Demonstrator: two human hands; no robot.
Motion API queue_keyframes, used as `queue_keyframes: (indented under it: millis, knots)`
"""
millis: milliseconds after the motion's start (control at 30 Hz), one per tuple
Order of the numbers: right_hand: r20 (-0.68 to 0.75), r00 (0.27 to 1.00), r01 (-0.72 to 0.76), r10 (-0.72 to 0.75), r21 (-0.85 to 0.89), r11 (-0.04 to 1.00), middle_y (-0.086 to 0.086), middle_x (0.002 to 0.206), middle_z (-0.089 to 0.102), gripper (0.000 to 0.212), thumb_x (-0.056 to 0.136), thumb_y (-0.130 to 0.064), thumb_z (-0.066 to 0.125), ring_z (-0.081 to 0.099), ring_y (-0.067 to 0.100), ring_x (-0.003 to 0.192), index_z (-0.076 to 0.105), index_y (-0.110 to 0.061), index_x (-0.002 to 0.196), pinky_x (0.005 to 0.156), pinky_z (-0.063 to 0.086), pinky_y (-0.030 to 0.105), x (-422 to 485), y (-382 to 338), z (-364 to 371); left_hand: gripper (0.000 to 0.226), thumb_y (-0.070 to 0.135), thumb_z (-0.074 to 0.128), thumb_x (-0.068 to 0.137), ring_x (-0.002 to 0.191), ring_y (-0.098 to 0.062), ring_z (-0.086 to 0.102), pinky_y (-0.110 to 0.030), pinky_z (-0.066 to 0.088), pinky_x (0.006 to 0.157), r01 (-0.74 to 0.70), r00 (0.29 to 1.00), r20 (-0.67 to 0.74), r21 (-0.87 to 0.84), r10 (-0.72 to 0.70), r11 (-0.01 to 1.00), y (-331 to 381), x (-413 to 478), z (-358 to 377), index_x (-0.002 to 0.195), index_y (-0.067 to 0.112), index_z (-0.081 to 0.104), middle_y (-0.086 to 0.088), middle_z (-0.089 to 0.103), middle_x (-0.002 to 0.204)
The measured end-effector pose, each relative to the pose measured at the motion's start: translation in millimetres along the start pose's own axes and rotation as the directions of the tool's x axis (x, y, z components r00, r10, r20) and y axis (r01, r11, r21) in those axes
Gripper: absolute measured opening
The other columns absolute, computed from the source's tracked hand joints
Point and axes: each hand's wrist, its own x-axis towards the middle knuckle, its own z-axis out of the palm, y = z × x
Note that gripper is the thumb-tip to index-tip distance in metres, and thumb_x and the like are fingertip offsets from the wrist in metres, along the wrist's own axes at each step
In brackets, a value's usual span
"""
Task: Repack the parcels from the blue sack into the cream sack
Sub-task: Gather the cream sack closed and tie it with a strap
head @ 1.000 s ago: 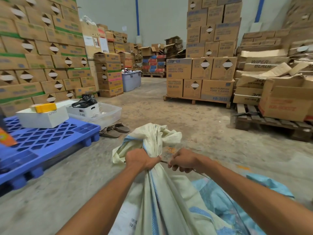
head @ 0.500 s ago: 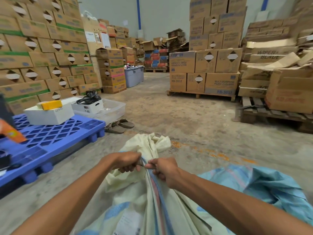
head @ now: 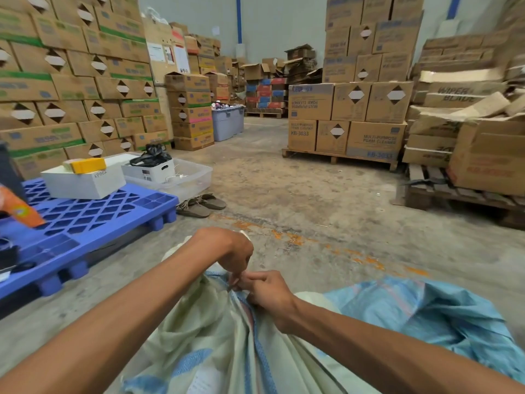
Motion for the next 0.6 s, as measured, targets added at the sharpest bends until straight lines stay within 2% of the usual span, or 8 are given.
queue_keyframes:
  millis: [100, 233, 333, 400, 433, 500, 533, 600]
  knots:
    - [0.018, 1.0, 0.023, -0.022, -0.055, 0.998, -0.01, 0.062, 0.063, 0.021, 0.095, -0.008, 0.061, 0.042, 0.0, 0.047, 0.08, -0.009, 0.087, 0.049, 0.035, 0.011, -7.5, 3.7, -2.9, 0.022, 0.027, 0.061, 0.093, 0.104, -0.021, 0.061, -0.042, 0.051, 0.095, -0.024, 1.0, 0.018, 0.0, 0.024, 1.0, 0.3, 7.6, -8.7, 0.104, 0.015, 0.076, 0.001, 0.071, 0.108]
    - [0.051, 0.998, 0.026, -0.021, -0.096, 0.995, -0.006, 0.059, 0.05, 0.022, 0.093, -0.012, 0.059, 0.034, 0.006, 0.048, 0.079, -0.005, 0.085, 0.046, 0.029, 0.014, -17.4, 0.1, -13.7, 0.017, 0.024, 0.061, 0.094, 0.095, -0.018, 0.061, -0.035, 0.049, 0.087, -0.057, 0.998, 0.022, -0.073, 0.059, 0.996, 0.9, 17.3, -16.4, 0.086, 0.018, 0.075, 0.0, 0.07, 0.097]
    - [0.018, 0.998, 0.054, -0.053, -0.033, 0.998, -0.013, 0.058, 0.061, 0.019, 0.097, -0.019, 0.064, 0.039, -0.001, 0.041, 0.08, -0.012, 0.091, 0.045, 0.033, 0.01, -23.9, -2.0, -21.1, 0.019, 0.022, 0.059, 0.093, 0.081, -0.016, 0.056, -0.03, 0.043, 0.075, -0.055, 0.998, -0.01, -0.14, 0.054, 0.989, -1.7, 25.3, -16.2, 0.08, 0.017, 0.071, -0.001, 0.066, 0.087]
    - [-0.027, 0.999, 0.021, -0.021, 0.034, 0.999, -0.011, 0.06, 0.065, 0.02, 0.099, -0.015, 0.061, 0.045, -0.002, 0.036, 0.078, -0.006, 0.102, 0.043, 0.036, 0.008, -25.4, -7.0, -25.5, 0.021, 0.018, 0.054, 0.094, 0.077, -0.017, 0.056, -0.029, 0.042, 0.07, -0.042, 0.986, -0.165, -0.265, -0.002, 0.963, -4.7, 34.3, -8.0, 0.084, 0.012, 0.071, -0.004, 0.066, 0.084]
    - [-0.043, 0.999, -0.009, 0.011, 0.065, 0.998, -0.009, 0.062, 0.065, 0.021, 0.1, -0.012, 0.058, 0.046, -0.002, 0.035, 0.077, -0.003, 0.104, 0.041, 0.036, 0.008, -24.6, -10.1, -27.0, 0.023, 0.017, 0.05, 0.095, 0.077, -0.016, 0.057, -0.028, 0.041, 0.07, -0.079, 0.962, -0.27, -0.429, -0.044, 0.9, -4.9, 38.8, -1.8, 0.084, 0.012, 0.07, -0.005, 0.068, 0.086]
    - [-0.066, 0.995, -0.067, 0.074, 0.101, 0.993, -0.005, 0.066, 0.062, 0.023, 0.101, -0.009, 0.054, 0.041, 0.0, 0.034, 0.076, -0.002, 0.101, 0.038, 0.033, 0.012, -24.3, -18.9, -29.4, 0.027, 0.016, 0.042, 0.1, 0.08, -0.015, 0.059, -0.028, 0.04, 0.069, -0.253, 0.911, -0.391, -0.781, -0.131, 0.571, -0.6, 42.8, 12.8, 0.089, 0.011, 0.066, -0.006, 0.07, 0.089]
    - [-0.088, 0.991, -0.087, 0.097, 0.107, 0.99, -0.003, 0.066, 0.059, 0.024, 0.101, -0.01, 0.054, 0.038, 0.003, 0.034, 0.076, -0.004, 0.097, 0.037, 0.03, 0.014, -23.4, -22.4, -32.6, 0.028, 0.018, 0.039, 0.102, 0.078, -0.015, 0.059, -0.027, 0.04, 0.069, -0.324, 0.9, -0.407, -0.865, -0.158, 0.383, 4.7, 43.0, 19.7, 0.093, 0.01, 0.064, -0.006, 0.07, 0.085]
    - [-0.125, 0.985, -0.113, 0.122, 0.08, 0.99, -0.003, 0.066, 0.056, 0.026, 0.101, -0.013, 0.053, 0.033, 0.005, 0.036, 0.077, -0.009, 0.09, 0.036, 0.026, 0.016, -20.0, -25.9, -41.2, 0.031, 0.023, 0.034, 0.105, 0.072, -0.014, 0.057, -0.027, 0.04, 0.069, -0.39, 0.883, -0.422, -0.903, -0.203, 0.18, 12.8, 44.6, 34.8, 0.099, 0.008, 0.061, -0.011, 0.067, 0.075]
